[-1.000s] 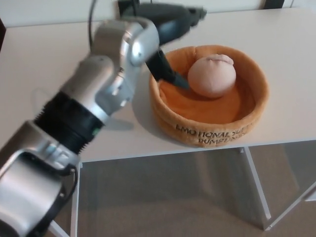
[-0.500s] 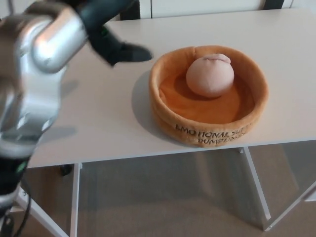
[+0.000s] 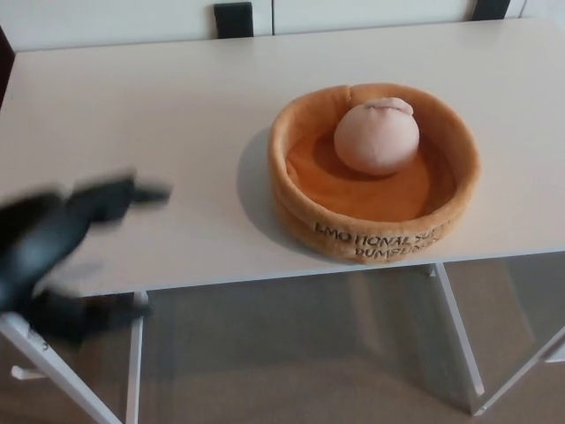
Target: The robot walks towards a table in front, picks a dumpling toy with left hand and puts it in an orange round plate
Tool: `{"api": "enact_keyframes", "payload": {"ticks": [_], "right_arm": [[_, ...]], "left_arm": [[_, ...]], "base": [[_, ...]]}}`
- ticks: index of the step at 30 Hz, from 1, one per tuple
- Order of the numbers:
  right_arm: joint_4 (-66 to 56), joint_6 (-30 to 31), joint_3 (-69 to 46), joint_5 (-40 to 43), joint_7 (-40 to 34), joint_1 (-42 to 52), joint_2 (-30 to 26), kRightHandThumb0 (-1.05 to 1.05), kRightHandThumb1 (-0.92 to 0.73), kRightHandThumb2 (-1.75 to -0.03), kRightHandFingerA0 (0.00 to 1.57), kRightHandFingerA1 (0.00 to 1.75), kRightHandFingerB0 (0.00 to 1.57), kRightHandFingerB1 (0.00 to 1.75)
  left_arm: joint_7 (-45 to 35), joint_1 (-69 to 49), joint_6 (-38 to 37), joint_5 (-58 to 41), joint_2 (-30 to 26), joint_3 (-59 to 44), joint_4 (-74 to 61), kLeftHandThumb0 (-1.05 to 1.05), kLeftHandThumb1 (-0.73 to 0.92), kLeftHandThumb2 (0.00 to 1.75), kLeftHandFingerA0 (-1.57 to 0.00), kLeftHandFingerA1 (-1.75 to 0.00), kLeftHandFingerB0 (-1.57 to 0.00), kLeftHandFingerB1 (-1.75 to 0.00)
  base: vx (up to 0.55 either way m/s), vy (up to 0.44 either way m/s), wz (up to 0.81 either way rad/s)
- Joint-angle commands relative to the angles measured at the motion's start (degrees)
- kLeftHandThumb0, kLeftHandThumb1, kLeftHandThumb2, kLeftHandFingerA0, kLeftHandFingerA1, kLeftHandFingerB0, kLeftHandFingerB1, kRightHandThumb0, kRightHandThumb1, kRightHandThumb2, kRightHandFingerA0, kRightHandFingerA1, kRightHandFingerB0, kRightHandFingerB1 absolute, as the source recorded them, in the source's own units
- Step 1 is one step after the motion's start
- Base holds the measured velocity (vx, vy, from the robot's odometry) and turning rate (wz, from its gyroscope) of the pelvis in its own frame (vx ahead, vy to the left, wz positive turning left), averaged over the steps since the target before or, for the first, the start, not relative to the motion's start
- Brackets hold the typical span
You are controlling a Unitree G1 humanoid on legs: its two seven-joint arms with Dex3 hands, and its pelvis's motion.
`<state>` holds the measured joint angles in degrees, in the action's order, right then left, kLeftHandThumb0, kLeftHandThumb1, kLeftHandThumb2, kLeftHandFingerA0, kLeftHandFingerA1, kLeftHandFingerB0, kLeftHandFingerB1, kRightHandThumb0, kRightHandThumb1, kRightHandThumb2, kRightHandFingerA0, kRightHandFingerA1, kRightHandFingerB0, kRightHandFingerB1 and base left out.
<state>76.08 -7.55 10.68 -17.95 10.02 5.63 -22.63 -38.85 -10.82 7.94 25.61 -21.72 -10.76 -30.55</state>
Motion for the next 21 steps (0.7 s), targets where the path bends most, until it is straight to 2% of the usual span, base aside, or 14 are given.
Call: {"api": "enact_keyframes", "payload": {"ticks": [1, 4, 5, 6, 7, 8, 11, 12, 13, 14, 18, 19, 20, 21], "right_arm": [[0.8, 1.0, 0.7, -1.0, -0.1, 0.8, -0.9, -0.31, -0.64, -0.59, 0.59, 0.43, 0.45, 0.36], [0.5, 0.9, 0.3, -0.4, 0.4, 0.9, -1.1, -0.32, -0.63, -0.59, 0.58, 0.43, 0.45, 0.36], [0.6, 1.1, -0.2, 0.0, 0.8, 0.8, -0.9, -0.30, -0.64, -0.59, 0.57, 0.44, 0.44, 0.36], [0.7, 1.1, -0.4, 0.2, 0.9, 0.8, -0.8, -0.30, -0.64, -0.59, 0.57, 0.44, 0.44, 0.36], [0.6, 1.2, -0.2, 0.1, 0.6, 0.9, -0.8, -0.30, -0.64, -0.59, 0.58, 0.43, 0.45, 0.36], [0.7, 1.2, -0.1, -0.1, 0.3, 0.9, -0.8, -0.31, -0.64, -0.59, 0.57, 0.42, 0.44, 0.36], [0.8, 1.4, 0.1, -0.4, -0.1, 1.0, -0.7, -0.31, -0.63, -0.59, 0.54, 0.41, 0.45, 0.36], [0.7, 1.3, 0.1, -0.3, 0.1, 1.1, -0.8, -0.31, -0.64, -0.59, 0.56, 0.43, 0.46, 0.36], [0.5, 1.0, 0.0, -0.1, 0.3, 1.3, -0.8, -0.31, -0.64, -0.59, 0.56, 0.43, 0.46, 0.36], [0.1, 0.7, 0.4, -0.5, 0.6, 1.1, -1.3, -0.31, -0.65, -0.59, 0.57, 0.43, 0.45, 0.36], [-0.1, 0.6, 0.6, -0.6, 0.7, 1.0, -1.5, -0.31, -0.65, -0.59, 0.57, 0.43, 0.45, 0.36], [0.0, 0.8, 0.4, -0.5, 0.3, 0.9, -1.3, -0.39, -0.54, -0.77, 0.55, 0.54, 0.42, 0.47], [0.1, 0.9, 0.3, -0.4, 0.0, 0.7, -1.2, -0.39, -0.54, -0.77, 0.55, 0.54, 0.42, 0.47], [0.2, 1.1, 0.3, -0.4, -0.3, 0.5, -0.9, -0.31, -0.65, -0.59, 0.60, 0.43, 0.46, 0.36]], "left_arm": [[1.1, -54.8, -42.5, -8.4, -3.0, -17.0, 11.3, -0.67, 0.52, 0.87, -0.53, -0.55, -0.39, -0.47], [8.5, -55.0, -36.6, 1.4, -5.5, -13.5, 14.9, -0.64, 0.53, 0.86, -0.54, -0.55, -0.43, -0.49], [13.8, -53.5, -30.9, 9.0, -8.1, -9.4, 18.0, -0.56, 0.64, 0.60, -0.67, -0.49, -0.56, -0.39], [16.1, -52.9, -28.6, 12.3, -9.3, -7.6, 19.4, -0.56, 0.64, 0.60, -0.67, -0.49, -0.56, -0.39], [18.5, -48.6, -21.5, 18.6, -13.4, -0.7, 25.4, -0.51, 0.53, 0.87, -0.65, -0.67, -0.49, -0.55], [18.9, -47.4, -19.6, 19.9, -14.4, 1.3, 27.4, -0.44, 0.65, 0.60, -0.71, -0.62, -0.53, -0.42], [19.1, -40.1, -15.4, 21.1, -16.3, 8.8, 38.7, -0.37, 0.66, 0.59, -0.64, -0.59, -0.51, -0.44], [18.8, -37.6, -14.4, 21.1, -16.5, 10.9, 42.3, -0.38, 0.68, 0.59, -0.53, -0.51, -0.52, -0.44], [18.4, -35.3, -13.6, 21.1, -16.5, 12.7, 45.5, -0.38, 0.68, 0.59, -0.53, -0.51, -0.52, -0.44], [17.1, -31.2, -12.7, 21.7, -16.2, 16.1, 49.2, -0.41, 0.64, 0.59, -0.59, -0.54, -0.62, -0.50], [17.8, -28.7, -12.4, 21.0, -16.9, 19.1, 52.1, -0.41, 0.64, 0.59, -0.59, -0.54, -0.62, -0.50], [16.9, -22.3, -11.8, 19.5, -15.1, 20.5, 59.8, -0.39, 0.61, 0.58, -0.59, -0.55, -0.57, -0.45], [16.0, -17.8, -11.3, 18.4, -13.6, 21.2, 65.4, -0.39, 0.61, 0.58, -0.59, -0.55, -0.57, -0.45], [16.4, -11.6, -11.1, 16.3, -11.5, 21.7, 73.9, -0.41, 0.62, 0.59, -0.56, -0.49, -0.62, -0.44]], "base": [[0.00, 0.000, 0.00], [0.00, 0.000, 0.00], [0.00, 0.000, 0.00], [0.00, 0.000, 0.00], [0.00, 0.000, 0.00], [0.00, 0.000, 0.00], [0.00, 0.000, 0.00], [0.00, 0.000, 0.00], [0.00, 0.000, 0.00], [0.00, 0.000, 0.00], [0.00, 0.000, 0.00], [0.00, 0.000, 0.00], [0.00, 0.000, 0.00], [0.00, 0.000, 0.00]]}}
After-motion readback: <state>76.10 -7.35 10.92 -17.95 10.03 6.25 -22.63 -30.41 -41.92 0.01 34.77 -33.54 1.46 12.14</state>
